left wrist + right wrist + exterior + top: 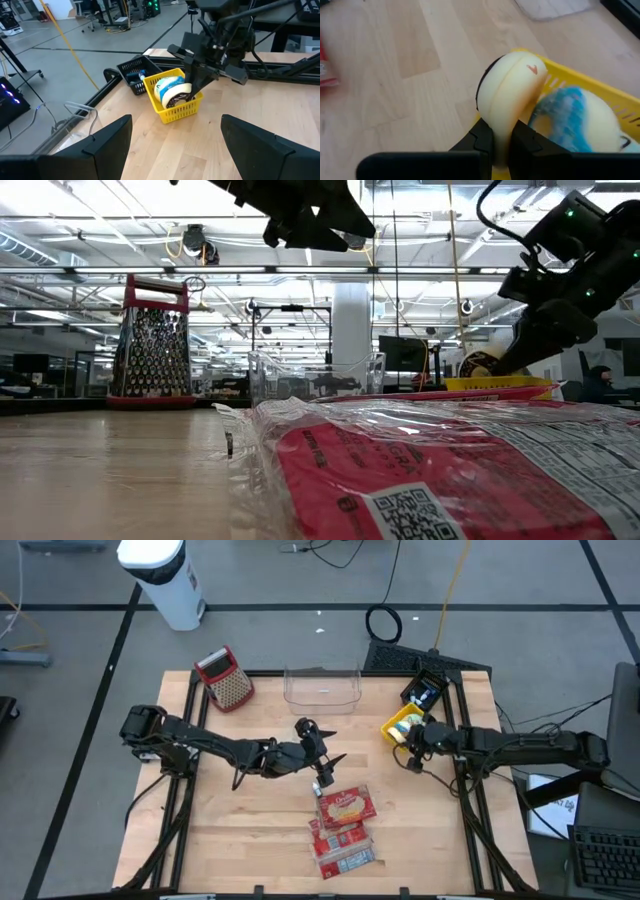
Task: Pick & Place Food Item
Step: Put the black donut into the yellow bin
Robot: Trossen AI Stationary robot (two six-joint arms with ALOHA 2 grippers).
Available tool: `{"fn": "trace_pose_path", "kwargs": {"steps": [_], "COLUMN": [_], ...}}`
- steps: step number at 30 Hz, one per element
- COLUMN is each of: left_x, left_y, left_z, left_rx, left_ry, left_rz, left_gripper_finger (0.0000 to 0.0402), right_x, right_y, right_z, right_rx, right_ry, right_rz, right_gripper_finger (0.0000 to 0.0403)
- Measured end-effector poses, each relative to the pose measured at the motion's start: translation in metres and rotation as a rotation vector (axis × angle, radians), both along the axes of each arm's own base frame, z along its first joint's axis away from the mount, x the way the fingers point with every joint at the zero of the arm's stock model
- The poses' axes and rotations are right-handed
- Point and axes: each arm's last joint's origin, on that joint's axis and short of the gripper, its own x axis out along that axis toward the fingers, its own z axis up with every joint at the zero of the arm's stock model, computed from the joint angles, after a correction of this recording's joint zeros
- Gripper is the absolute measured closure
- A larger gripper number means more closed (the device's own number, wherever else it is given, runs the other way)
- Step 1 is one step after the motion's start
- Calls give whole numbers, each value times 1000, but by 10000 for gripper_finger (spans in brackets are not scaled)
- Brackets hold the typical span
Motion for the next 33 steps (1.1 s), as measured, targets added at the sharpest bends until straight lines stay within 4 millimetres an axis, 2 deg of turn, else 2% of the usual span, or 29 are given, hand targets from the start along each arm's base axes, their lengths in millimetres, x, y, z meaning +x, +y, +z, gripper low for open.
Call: {"fn": "trace_pose_path", "kwargs": {"steps": [7,19,33], "left_x": [0,0,0], "left_y": [0,0,0], "left_z": [0,0,0], "left_rx": [-4,-7,-7], "left_ry": [-1,-2,-2], "left_rz": [1,2,2], "left_gripper_finger": [94,94,94], "right_x": [-4,-3,-2], "right_y": [-3,-4,-5], "right_z": [-13,-16,-10], "right_rx": [35,58,50], "right_ry": [-19,-57,-126], "right_rz": [-61,-95,-134], "right_gripper_finger": [381,330,239]}}
